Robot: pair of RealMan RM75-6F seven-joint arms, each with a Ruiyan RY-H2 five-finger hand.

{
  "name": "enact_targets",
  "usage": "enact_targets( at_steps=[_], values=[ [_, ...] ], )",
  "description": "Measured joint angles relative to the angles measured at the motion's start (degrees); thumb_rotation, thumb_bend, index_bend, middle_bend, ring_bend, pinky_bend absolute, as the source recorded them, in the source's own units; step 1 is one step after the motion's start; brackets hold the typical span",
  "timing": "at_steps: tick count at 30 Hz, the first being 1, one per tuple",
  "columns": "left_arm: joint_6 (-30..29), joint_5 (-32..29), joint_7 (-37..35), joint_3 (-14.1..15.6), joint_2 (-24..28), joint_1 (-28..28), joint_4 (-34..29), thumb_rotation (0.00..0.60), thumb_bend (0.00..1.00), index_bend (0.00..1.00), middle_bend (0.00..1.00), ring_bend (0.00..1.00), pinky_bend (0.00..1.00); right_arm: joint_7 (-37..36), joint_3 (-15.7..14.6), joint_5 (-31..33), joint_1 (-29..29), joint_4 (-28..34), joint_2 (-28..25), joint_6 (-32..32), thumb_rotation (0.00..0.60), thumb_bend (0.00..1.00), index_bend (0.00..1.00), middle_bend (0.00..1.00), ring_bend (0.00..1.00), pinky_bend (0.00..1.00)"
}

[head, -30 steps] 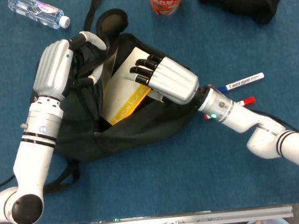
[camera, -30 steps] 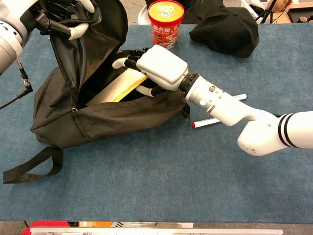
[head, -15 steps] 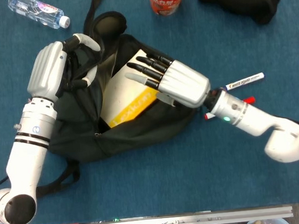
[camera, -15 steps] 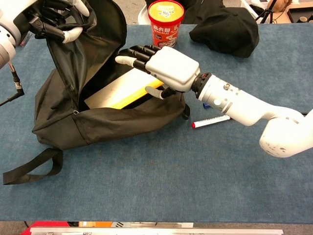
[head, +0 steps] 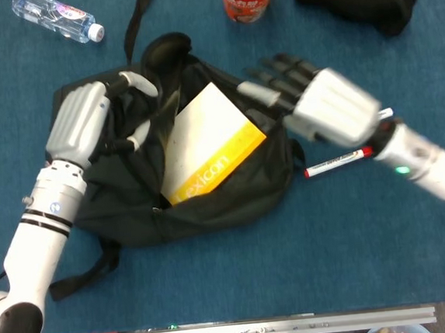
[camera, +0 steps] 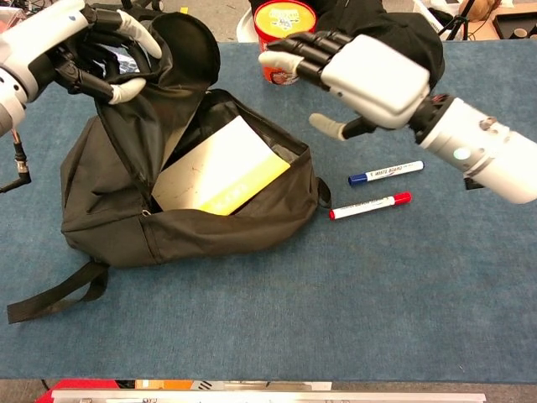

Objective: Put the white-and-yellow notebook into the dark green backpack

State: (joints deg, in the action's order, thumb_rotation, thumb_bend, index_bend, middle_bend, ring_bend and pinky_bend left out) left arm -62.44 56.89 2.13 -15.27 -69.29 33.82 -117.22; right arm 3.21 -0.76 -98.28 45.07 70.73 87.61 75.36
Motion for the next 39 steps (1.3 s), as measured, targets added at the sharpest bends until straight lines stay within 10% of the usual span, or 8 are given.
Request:
enact_targets(
  at_steps=[7, 18, 24, 39],
  values=[
    [6.9, 1.9, -0.5, 2.2, 2.5, 1.4, -1.7, 0.600, 0.36, 0.23, 0.40, 0.42, 0.61, 1.7, 0.4, 0.9, -5.6, 4.7, -9.2, 5.6, 0.600, 0.42, 0.00, 0.09, 0.00, 0.14],
    [12.7, 3.8, -2.4, 4.1, 4.6, 4.1, -3.3, 0.599, 0.25, 0.11, 0.32, 0.34, 0.46, 1.8, 1.8, 3.7, -11.0, 6.8, -16.1, 7.8, 0.600, 0.42, 0.00, 0.10, 0.00, 0.14],
    [10.3, 3.9, -2.7, 4.1, 4.6, 3.5, -1.8, 0.600, 0.25, 0.11, 0.31, 0.33, 0.46, 2.9, 1.6, 5.8, -13.2, 10.2, -19.2, 6.1, 0.600, 0.42, 0.01, 0.16, 0.03, 0.15],
    [-5.0, 10.9, 1.2, 8.5, 1.8, -4.6, 15.1, 0.600, 0.25, 0.19, 0.31, 0.33, 0.45, 4.3, -1.5, 13.0, -25.6, 17.5, -26.6, 6.9, 0.600, 0.42, 0.39, 0.42, 0.29, 0.26]
  ],
)
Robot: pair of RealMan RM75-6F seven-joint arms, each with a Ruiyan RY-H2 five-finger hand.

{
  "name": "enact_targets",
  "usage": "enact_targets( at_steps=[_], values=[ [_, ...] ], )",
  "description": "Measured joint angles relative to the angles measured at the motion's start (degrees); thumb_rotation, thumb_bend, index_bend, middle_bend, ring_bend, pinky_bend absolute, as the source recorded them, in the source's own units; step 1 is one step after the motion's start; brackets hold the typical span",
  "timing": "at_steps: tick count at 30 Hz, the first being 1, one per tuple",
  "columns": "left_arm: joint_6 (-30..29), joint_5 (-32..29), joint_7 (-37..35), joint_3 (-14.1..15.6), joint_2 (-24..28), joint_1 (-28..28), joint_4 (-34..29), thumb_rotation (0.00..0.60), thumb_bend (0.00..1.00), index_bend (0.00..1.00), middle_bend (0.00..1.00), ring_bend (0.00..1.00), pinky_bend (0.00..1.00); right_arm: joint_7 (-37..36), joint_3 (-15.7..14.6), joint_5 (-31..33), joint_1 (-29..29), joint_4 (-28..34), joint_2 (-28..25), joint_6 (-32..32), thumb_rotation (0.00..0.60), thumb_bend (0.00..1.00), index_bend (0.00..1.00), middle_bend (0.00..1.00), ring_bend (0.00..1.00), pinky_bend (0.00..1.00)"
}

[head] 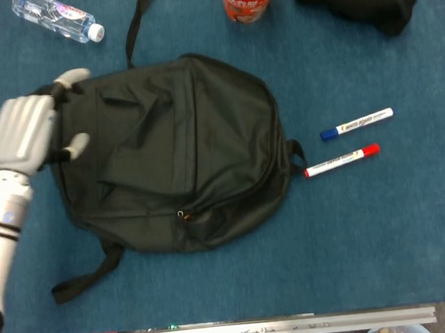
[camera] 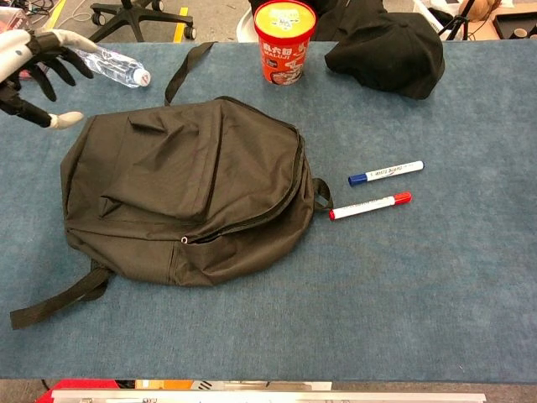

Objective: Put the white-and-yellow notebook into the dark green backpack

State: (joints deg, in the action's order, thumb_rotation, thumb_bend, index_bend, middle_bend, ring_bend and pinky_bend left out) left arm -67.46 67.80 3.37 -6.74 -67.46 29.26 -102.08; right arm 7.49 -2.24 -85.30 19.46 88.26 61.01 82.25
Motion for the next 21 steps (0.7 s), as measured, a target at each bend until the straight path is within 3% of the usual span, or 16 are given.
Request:
enact_targets(
  at_steps=[10, 21],
  values=[
    [-12.8, 8.0, -0.7, 4.6, -0.7, -9.8, 10.1, 0.600, 0.25, 0.26, 0.31, 0.33, 0.44, -3.9, -1.1, 0.5, -7.2, -0.7, -1.9, 4.4, 0.600, 0.44, 0.50, 0.48, 0.34, 0.30],
    [-20.8, 12.4, -5.2, 7.1, 0.0, -18.3, 13.0, 0.600, 0.25, 0.30, 0.32, 0.33, 0.44, -5.1, 0.0, -1.5, -10.6, -2.4, -0.5, 7.1, 0.600, 0.44, 0.53, 0.50, 0.35, 0.30]
  ],
)
